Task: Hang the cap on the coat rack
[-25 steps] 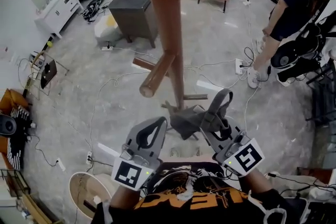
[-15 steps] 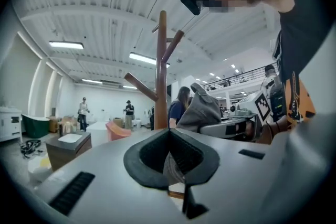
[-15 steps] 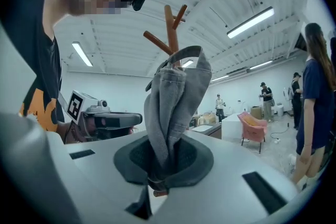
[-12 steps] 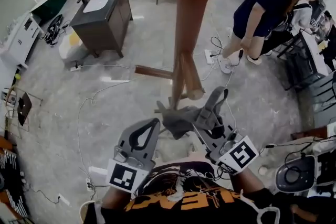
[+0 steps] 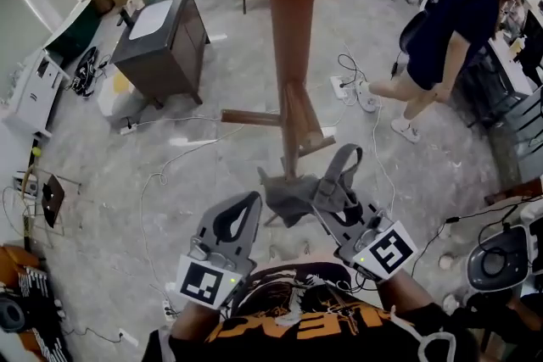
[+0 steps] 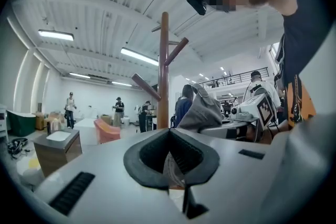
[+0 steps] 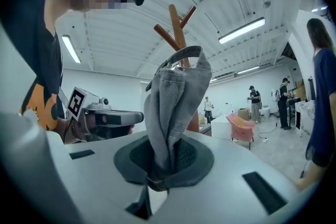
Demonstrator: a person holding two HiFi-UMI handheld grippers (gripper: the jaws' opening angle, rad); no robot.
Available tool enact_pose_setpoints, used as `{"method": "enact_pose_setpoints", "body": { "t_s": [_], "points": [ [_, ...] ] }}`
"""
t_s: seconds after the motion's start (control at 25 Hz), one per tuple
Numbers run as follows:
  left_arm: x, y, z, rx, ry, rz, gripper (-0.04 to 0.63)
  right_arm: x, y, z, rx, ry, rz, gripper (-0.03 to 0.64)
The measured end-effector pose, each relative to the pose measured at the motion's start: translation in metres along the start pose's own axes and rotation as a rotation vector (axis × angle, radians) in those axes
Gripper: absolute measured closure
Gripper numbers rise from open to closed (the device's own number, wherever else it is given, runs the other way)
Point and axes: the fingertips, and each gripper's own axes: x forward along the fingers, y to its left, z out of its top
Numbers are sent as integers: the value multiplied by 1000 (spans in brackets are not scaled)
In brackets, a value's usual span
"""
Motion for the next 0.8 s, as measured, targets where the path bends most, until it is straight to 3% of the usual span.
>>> {"method": "enact_pose_setpoints", "body": {
  "t_s": [0.24, 0.4, 0.56, 0.8],
  "points": [
    [-3, 0, -1, 4, 9, 3, 572, 5, 1, -5, -14, 2, 16, 577],
    [0, 10, -2, 1, 7, -54, 572, 9, 5, -4, -17, 5, -27, 577],
    [7, 23, -3, -10, -24, -174, 571, 20, 1, -3, -17, -4, -144, 577],
    [-5, 58, -14, -3, 1, -379, 572, 48, 19, -14, -22, 11, -347, 577]
  ]
}}
